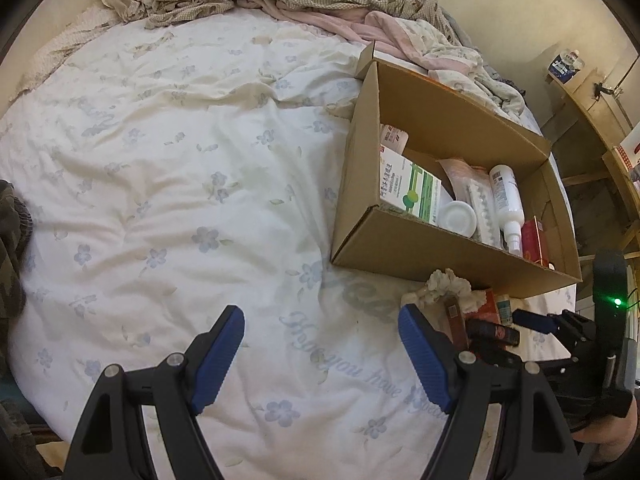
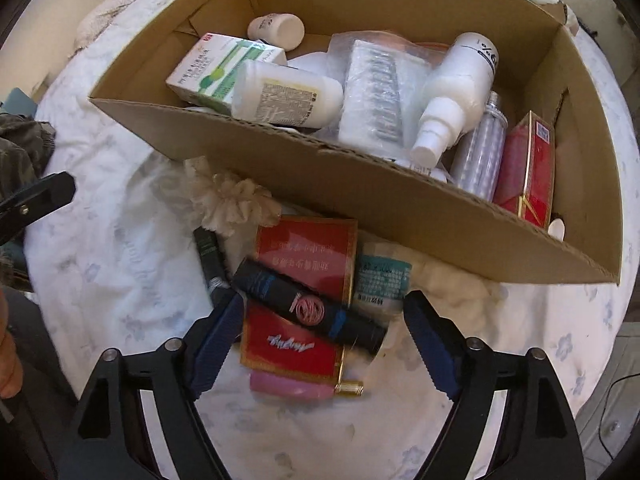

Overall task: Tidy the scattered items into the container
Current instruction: 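Move the right gripper to the black tube beside the box and grasp it, then carry the black tube into the box and open the right gripper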

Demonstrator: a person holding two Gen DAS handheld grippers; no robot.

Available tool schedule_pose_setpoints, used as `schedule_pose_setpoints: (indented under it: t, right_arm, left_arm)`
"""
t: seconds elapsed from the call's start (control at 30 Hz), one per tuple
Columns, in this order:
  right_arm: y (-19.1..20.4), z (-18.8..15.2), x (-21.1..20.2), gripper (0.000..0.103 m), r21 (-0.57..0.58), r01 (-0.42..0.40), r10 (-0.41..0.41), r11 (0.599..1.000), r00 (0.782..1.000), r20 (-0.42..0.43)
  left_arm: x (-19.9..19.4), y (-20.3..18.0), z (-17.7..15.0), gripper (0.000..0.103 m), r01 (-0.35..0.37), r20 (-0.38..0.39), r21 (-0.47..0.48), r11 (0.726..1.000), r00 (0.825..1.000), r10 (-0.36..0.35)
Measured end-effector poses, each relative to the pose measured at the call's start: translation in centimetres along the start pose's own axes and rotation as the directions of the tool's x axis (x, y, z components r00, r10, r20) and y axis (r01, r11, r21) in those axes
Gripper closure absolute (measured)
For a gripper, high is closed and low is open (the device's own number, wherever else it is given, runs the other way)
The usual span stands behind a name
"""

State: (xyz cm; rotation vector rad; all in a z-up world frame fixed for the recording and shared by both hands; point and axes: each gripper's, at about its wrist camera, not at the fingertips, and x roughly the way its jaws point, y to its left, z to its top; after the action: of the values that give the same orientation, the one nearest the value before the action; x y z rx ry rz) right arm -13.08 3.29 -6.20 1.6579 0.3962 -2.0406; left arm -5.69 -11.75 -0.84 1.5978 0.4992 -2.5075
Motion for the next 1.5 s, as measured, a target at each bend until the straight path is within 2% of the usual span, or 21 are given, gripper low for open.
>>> schedule_pose_setpoints:
  t: [0.13, 0.23, 0.37, 0.47, 0.57, 0.67, 0.77, 0.83, 0.9, 1.0, 1.13, 1.17, 1.2, 1.27, 1.37, 1.43, 1.5]
  right_arm:
    - [-0.3, 0.2, 0.2, 0.018, 0.005, 0.0, 0.0, 1.0, 1.0, 0.014]
    - [-0.3, 0.1, -0.4, 0.032, -0.015, 0.021, -0.021, 1.0, 0.999, 0.039]
    - [-0.5, 0.0, -1.5, 0.081, -0.045, 0.04, -0.038, 0.998, 0.998, 0.059]
    - [-0.8, -0.4, -2.1, 0.082, -0.065, 0.007, -0.003, 0.998, 0.998, 0.062]
    - [-1.2, -0.9, -2.7, 0.082, -0.072, -0.006, 0.011, 0.997, 0.997, 0.072]
    - [-2.6, -1.3, -4.7, 0.082, -0.033, -0.044, 0.048, 0.998, 0.992, 0.114]
    - [-3.8, -1.4, -6.7, 0.082, -0.002, -0.087, 0.086, 0.996, 0.984, 0.153]
    - [-4.0, -1.6, -7.5, 0.082, 0.004, -0.086, 0.084, 0.996, 0.981, 0.174]
    - [-4.0, -1.6, -7.9, 0.083, 0.002, -0.095, 0.093, 0.995, 0.979, 0.179]
    - [-3.7, -1.2, -8.9, 0.083, -0.002, -0.101, 0.1, 0.995, 0.977, 0.186]
    - [-3.7, -0.8, -8.4, 0.083, -0.004, -0.116, 0.115, 0.993, 0.974, 0.197]
    - [-3.5, -0.8, -8.2, 0.083, -0.005, -0.118, 0.117, 0.993, 0.973, 0.198]
    - [-3.5, -0.8, -8.5, 0.083, -0.009, -0.12, 0.12, 0.993, 0.973, 0.2]
    - [-3.3, -0.7, -8.9, 0.083, -0.02, -0.126, 0.128, 0.992, 0.97, 0.208]
    - [-2.8, -0.6, -9.6, 0.083, -0.03, -0.147, 0.151, 0.989, 0.962, 0.228]
    - [-2.6, -0.5, -10.3, 0.083, -0.038, -0.164, 0.168, 0.986, 0.954, 0.246]
    - [-2.4, -0.3, -11.0, 0.083, -0.042, -0.179, 0.183, 0.983, 0.946, 0.266]
  left_arm:
    - [0.6, -0.7, -0.1, 0.023, -0.004, -0.012, 0.021, 1.0, 1.0, 0.004]
    - [0.8, -1.1, -0.3, 0.023, -0.006, -0.018, 0.038, 0.999, 1.0, 0.007]
    - [1.1, -1.5, -0.6, 0.023, -0.012, -0.022, 0.052, 0.999, 1.0, 0.013]
    - [1.3, -1.6, -0.8, 0.023, -0.003, -0.035, 0.058, 0.998, 0.999, 0.005]
    - [2.0, -1.8, -1.2, 0.023, 0.061, -0.084, 0.043, 0.997, 0.995, -0.057]
    - [3.0, -2.3, -1.9, 0.023, 0.131, -0.132, -0.005, 0.991, 0.983, -0.13]
    - [4.4, -3.1, -2.3, 0.026, 0.139, -0.158, -0.071, 0.988, 0.976, -0.149]
    - [5.4, -4.0, -2.5, 0.028, 0.14, -0.179, -0.081, 0.987, 0.972, -0.152]
    - [6.5, -5.1, -2.7, 0.034, 0.118, -0.199, -0.078, 0.99, 0.971, -0.132]
    - [8.0, -6.1, -2.7, 0.034, 0.048, -0.211, -0.072, 0.996, 0.976, -0.062]
    - [8.6, -8.4, -2.7, 0.034, -0.046, -0.162, 0.035, 0.998, 0.986, 0.051]
    - [8.6, -8.8, -2.8, 0.043, -0.057, -0.151, 0.058, 0.997, 0.986, 0.065]
    - [8.5, -9.3, -3.1, 0.068, -0.058, -0.138, 0.096, 0.994, 0.988, 0.071]
    - [8.2, -9.8, -3.3, 0.074, -0.09, -0.138, 0.13, 0.987, 0.984, 0.108]
    - [7.4, -9.3, -3.9, 0.088, -0.061, -0.17, 0.107, 0.992, 0.982, 0.079]
    - [6.5, -8.4, -4.4, 0.088, -0.03, -0.189, 0.09, 0.995, 0.981, 0.047]
    - [5.4, -7.1, -4.5, 0.09, -0.066, -0.176, 0.107, 0.992, 0.981, 0.084]
